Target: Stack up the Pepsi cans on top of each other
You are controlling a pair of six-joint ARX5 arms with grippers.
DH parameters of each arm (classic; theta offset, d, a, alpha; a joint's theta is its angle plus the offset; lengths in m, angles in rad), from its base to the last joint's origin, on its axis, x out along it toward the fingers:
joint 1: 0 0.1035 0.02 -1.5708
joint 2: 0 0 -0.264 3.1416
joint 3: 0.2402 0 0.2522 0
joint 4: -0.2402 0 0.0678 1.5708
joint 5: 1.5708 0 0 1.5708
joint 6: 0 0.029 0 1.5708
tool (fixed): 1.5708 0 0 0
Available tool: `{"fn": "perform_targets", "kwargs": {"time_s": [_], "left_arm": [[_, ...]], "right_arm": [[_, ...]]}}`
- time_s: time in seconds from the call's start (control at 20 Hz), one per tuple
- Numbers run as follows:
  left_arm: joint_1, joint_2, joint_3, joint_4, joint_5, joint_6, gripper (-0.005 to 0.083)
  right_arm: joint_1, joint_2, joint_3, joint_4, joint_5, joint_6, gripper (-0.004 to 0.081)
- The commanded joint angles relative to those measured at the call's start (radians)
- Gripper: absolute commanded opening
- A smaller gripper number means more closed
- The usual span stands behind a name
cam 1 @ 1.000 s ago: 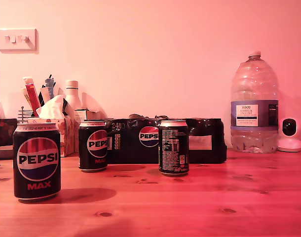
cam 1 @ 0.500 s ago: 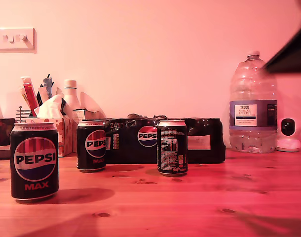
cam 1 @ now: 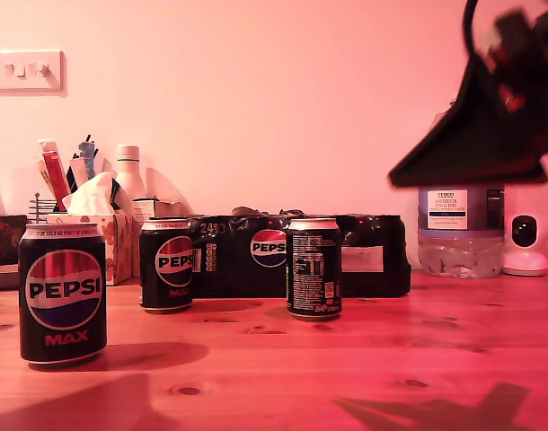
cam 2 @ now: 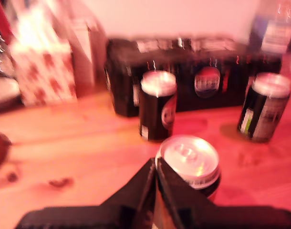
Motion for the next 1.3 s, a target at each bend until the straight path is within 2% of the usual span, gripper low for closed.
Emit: {"fn": "perform_targets", "kwargs": {"time_s": [0.0, 0.3, 0.6, 0.9, 1.25], "left_arm": [[0.024, 0.11, -0.02, 0.089, 0.019, 0.014, -0.0021], [0.097, 0.497, 0.03, 0.318, 0.119, 0.08, -0.0021], [0.104, 0.765, 0.158, 0.346, 0.226, 0.151, -0.0021], [0.085, 0.85, 0.161, 0.379, 0.296, 0.15, -0.0021], [-0.01, 0.864, 0.161, 0.415, 0.301, 0.126, -0.0021]], "right_arm": [[0.011, 0.014, -0.012, 0.017, -0.003, -0.016, -0.0011], [0.014, 0.018, -0.012, 0.04, -0.019, -0.023, -0.0011], [0.014, 0.018, -0.012, 0.04, -0.021, -0.023, -0.0011], [0.014, 0.018, -0.012, 0.057, -0.02, -0.022, -0.0011], [0.014, 0.018, -0.012, 0.075, -0.02, -0.021, -0.0011]]}}
